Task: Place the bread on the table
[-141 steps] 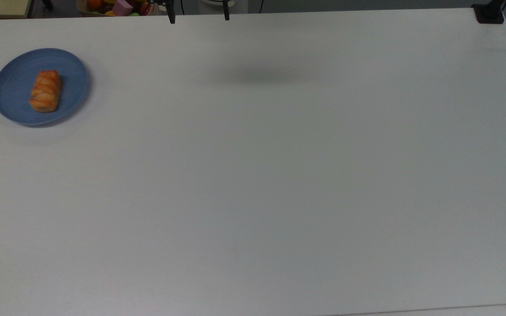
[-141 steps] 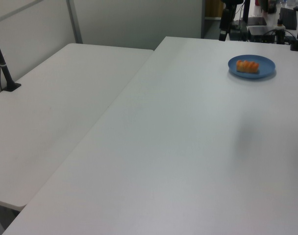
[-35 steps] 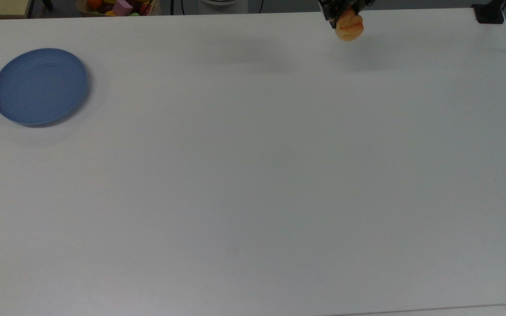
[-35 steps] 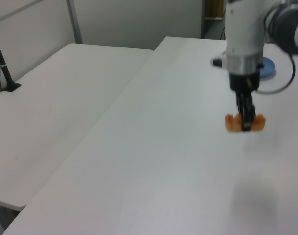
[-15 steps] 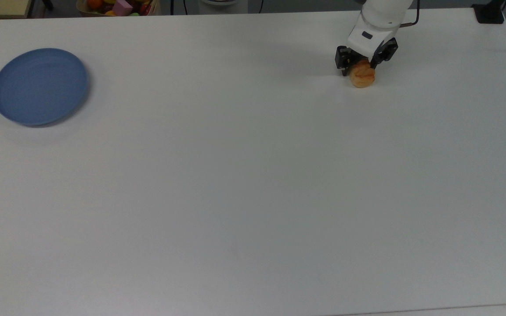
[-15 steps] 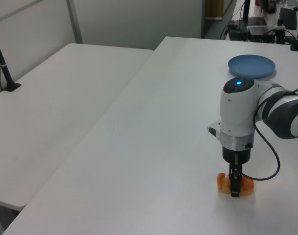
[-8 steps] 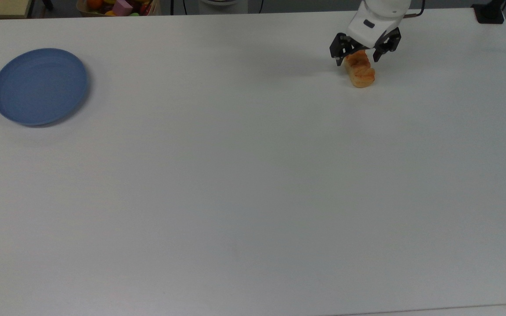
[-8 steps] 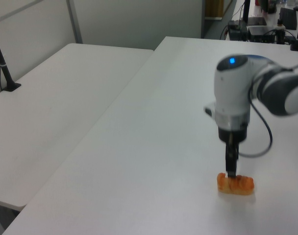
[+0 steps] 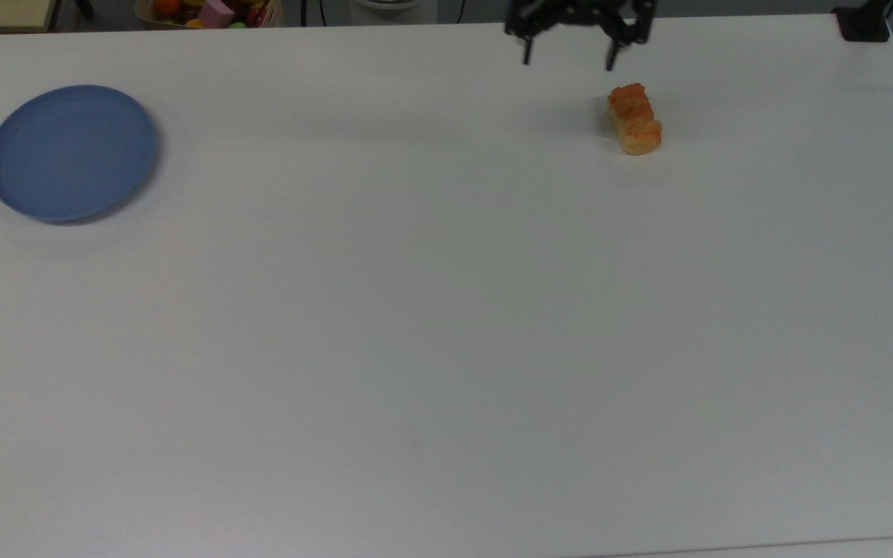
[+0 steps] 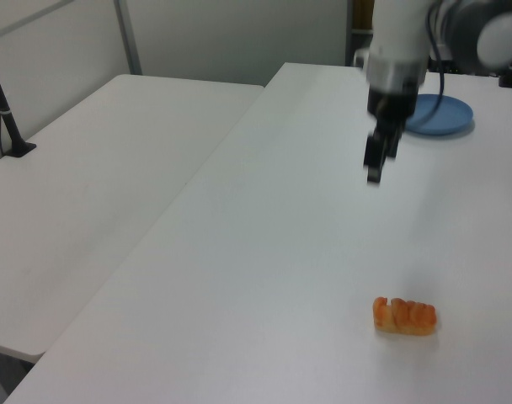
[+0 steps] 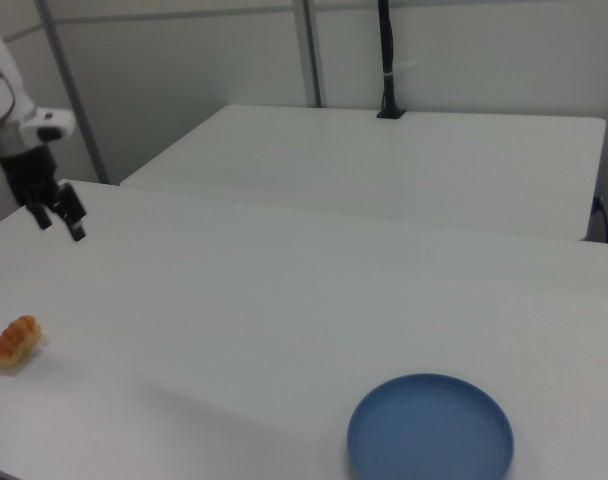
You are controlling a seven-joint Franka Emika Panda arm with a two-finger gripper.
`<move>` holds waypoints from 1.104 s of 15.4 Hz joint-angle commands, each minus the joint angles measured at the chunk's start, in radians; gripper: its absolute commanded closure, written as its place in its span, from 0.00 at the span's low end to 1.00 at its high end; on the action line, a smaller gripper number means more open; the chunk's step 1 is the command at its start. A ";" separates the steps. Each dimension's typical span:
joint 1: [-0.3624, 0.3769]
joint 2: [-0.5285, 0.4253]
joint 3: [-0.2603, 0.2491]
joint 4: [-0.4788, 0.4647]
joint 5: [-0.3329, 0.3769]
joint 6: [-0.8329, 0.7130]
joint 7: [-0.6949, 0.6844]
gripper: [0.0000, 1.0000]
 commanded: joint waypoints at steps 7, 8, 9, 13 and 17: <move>-0.076 -0.106 -0.233 0.091 0.034 -0.189 -0.253 0.00; -0.076 -0.106 -0.264 0.091 0.048 -0.185 -0.282 0.00; -0.076 -0.106 -0.287 0.091 0.063 -0.180 -0.314 0.00; -0.076 -0.094 -0.316 0.085 0.081 -0.116 -0.495 0.00; -0.074 -0.080 -0.355 0.085 0.084 -0.079 -0.686 0.00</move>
